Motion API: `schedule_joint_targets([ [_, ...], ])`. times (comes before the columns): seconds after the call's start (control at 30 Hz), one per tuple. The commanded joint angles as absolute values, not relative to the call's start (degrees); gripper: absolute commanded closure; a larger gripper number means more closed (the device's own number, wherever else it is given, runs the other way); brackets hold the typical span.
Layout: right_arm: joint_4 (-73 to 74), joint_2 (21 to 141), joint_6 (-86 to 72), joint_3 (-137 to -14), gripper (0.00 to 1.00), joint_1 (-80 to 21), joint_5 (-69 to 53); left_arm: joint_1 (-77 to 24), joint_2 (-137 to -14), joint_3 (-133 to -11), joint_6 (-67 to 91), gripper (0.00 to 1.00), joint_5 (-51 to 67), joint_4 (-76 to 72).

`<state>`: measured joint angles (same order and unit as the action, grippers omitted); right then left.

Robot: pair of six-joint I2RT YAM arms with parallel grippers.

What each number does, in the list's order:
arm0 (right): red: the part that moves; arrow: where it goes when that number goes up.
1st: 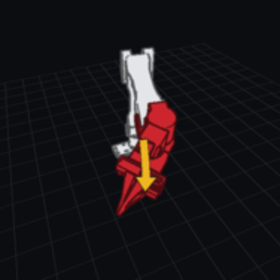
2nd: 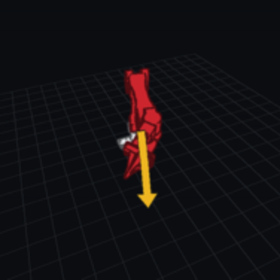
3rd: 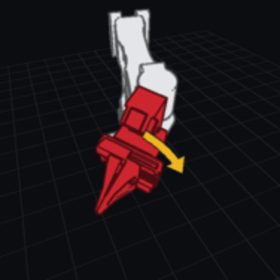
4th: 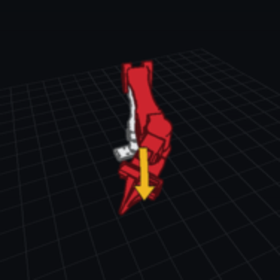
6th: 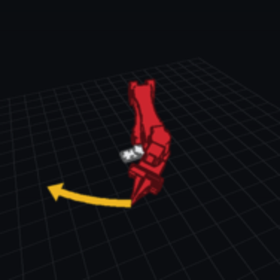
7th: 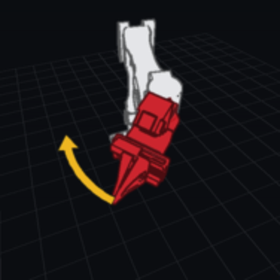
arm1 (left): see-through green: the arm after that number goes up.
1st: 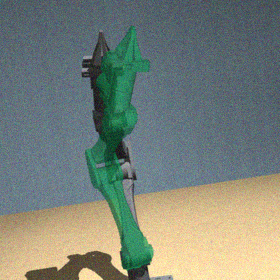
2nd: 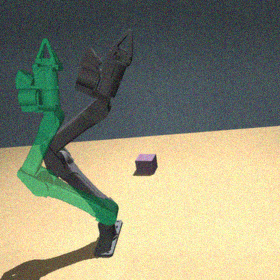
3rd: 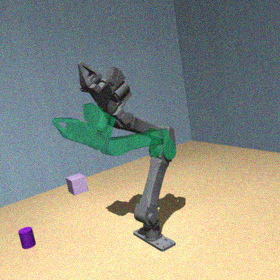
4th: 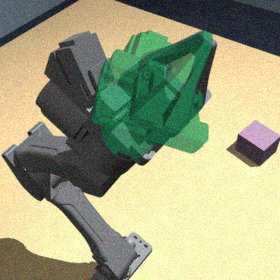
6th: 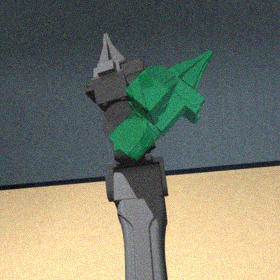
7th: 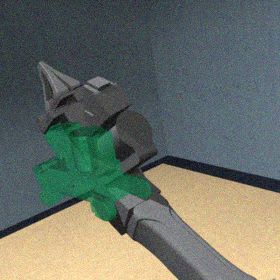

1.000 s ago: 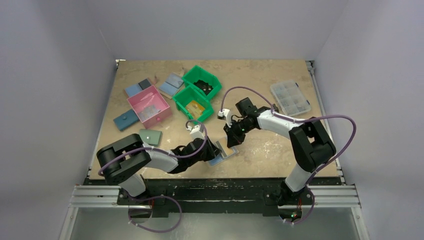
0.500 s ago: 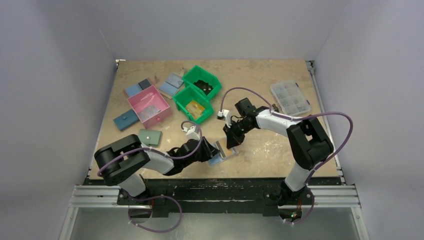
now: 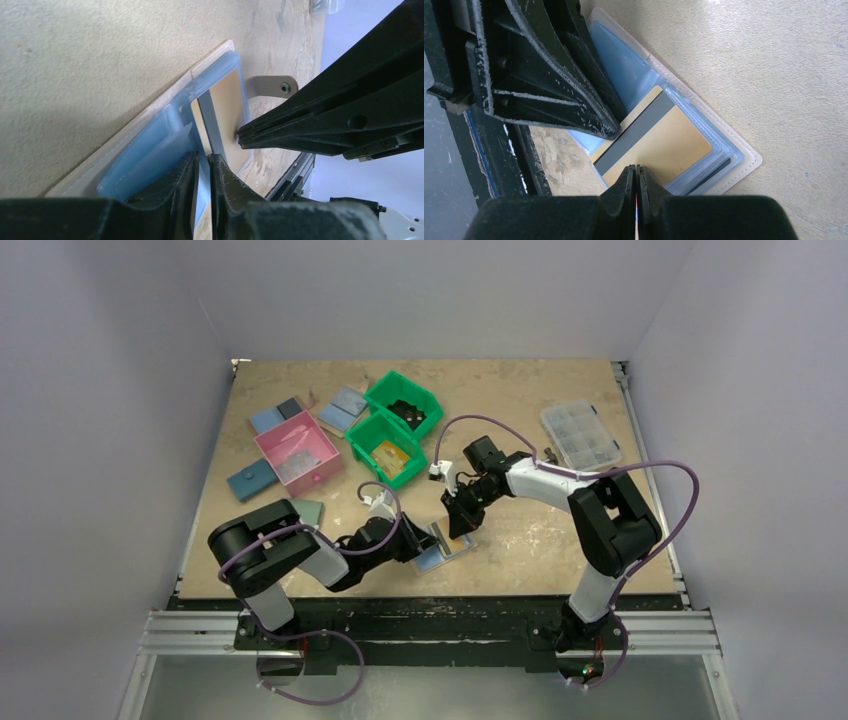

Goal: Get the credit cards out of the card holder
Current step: Remove the credit card from the card holder.

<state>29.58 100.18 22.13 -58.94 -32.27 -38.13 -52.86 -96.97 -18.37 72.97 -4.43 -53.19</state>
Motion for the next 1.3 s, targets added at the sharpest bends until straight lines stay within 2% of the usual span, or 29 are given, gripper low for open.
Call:
schedule_joint_targets([
  [0.0,30.5,101.6,22.8,-59.8,0.93,-32.7,-34.9,-52.0,-97.3,-16.3,74.4,0.86,-4.8,-54.2],
  [0.2,29.4,101.9,21.3,-59.7,0.94,-32.7,-33.3,-51.0,-94.2,-14.5,73.8,1.0,-6.5,-48.5],
  [0.4,29.4,101.9,21.3,-59.7,0.94,-32.6,-32.9,-50.3,-90.8,-11.3,72.7,1.0,-5.7,-51.5],
  [0.53,29.7,102.0,21.5,-59.8,0.94,-32.7,-33.0,-50.3,-88.8,-11.4,70.7,0.87,-2.3,-56.5],
  [0.63,29.7,102.0,21.6,-59.8,0.94,-32.7,-33.0,-50.4,-88.3,-12.7,70.1,0.84,-0.7,-57.4],
  [0.8,29.8,102.0,21.7,-59.8,0.93,-32.7,-33.0,-50.8,-89.9,-15.9,69.8,0.7,-0.3,-56.7],
  [0.97,30.0,102.1,21.8,-59.9,0.93,-32.7,-32.9,-50.8,-94.8,-19.2,70.7,0.67,0.9,-55.2],
  [1.27,30.4,102.2,22.0,-60.0,0.93,-32.7,-32.9,-50.7,-98.1,-24.1,70.4,0.65,0.2,-42.7],
])
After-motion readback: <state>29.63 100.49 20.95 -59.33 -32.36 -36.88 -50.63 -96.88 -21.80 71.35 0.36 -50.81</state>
